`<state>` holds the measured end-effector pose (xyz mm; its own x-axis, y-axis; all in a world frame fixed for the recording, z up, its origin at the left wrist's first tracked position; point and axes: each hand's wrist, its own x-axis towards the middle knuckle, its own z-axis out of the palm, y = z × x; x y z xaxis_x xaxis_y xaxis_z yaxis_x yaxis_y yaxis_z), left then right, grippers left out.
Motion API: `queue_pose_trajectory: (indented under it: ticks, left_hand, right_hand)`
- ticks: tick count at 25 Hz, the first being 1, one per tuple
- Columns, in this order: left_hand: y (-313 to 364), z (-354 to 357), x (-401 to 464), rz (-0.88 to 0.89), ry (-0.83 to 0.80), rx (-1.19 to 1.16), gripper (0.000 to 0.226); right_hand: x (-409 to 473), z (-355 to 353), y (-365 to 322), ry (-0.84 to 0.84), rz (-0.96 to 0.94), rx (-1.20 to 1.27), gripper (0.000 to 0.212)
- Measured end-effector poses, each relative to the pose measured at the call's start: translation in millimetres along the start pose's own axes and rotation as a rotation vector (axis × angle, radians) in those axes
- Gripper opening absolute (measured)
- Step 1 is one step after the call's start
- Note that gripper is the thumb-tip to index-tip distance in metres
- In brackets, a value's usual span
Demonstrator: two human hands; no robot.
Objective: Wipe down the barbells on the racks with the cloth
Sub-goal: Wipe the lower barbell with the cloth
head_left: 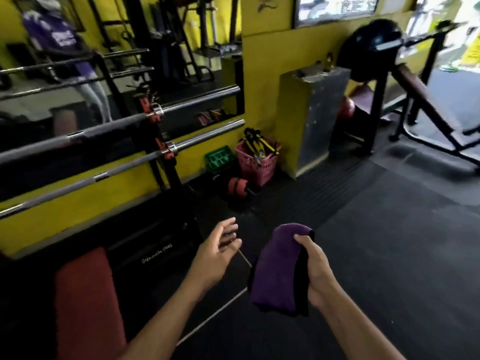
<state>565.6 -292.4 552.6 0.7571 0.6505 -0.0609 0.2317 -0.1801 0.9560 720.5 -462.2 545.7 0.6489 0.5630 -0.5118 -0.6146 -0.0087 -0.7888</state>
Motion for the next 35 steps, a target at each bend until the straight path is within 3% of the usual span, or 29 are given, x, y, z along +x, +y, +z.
queue_pose_trajectory:
  ticks: [6, 10, 13, 18, 22, 26, 32, 35]
  left_hand:
    - [-60.6, -71.4, 85.4, -0.076, 0.12, 0.216, 0.047]
    - [-72.0, -113.8, 157.4, -0.104, 0.115, 0.384, 0.054]
    - [-63.4, -140.8, 231.9, -0.02, 0.06, 0.511, 0.057]
    - [-53.2, -167.7, 367.6, 0.063, 0.003, 0.64, 0.068]
    - [-56.1, -184.6, 471.2, 0.086, -0.034, 0.794, 0.081]
    - [-59.5, -201.4, 558.4, 0.108, -0.06, 0.949, 0.087]
    - [-93.3, -225.0, 602.5, 0.062, -0.197, 1.008, 0.072]
    - [-118.7, -231.0, 606.4, 0.098, -0.201, 1.017, 0.088]
  right_hand:
    - [133.4, 53.5, -54.7, 0.036, -0.009, -0.028, 0.07]
    - [194.3, 95.2, -83.4, 0.066, -0.064, -0.055, 0.048]
    - [228.5, 120.8, -114.0, 0.107, -0.179, -0.166, 0.025]
    - [298.6, 153.9, -159.9, 0.166, -0.342, -0.389, 0.014]
    - [380.2, 180.9, -196.7, 0.215, -0.504, -0.564, 0.008]
    - [478.0, 214.2, -224.3, 0.203, -0.582, -0.574, 0.009]
    - [589.4, 268.6, -233.0, 0.207, -0.578, -0.597, 0.008]
    - [635.5, 291.2, -231.4, 0.146, -0.716, -0.741, 0.02]
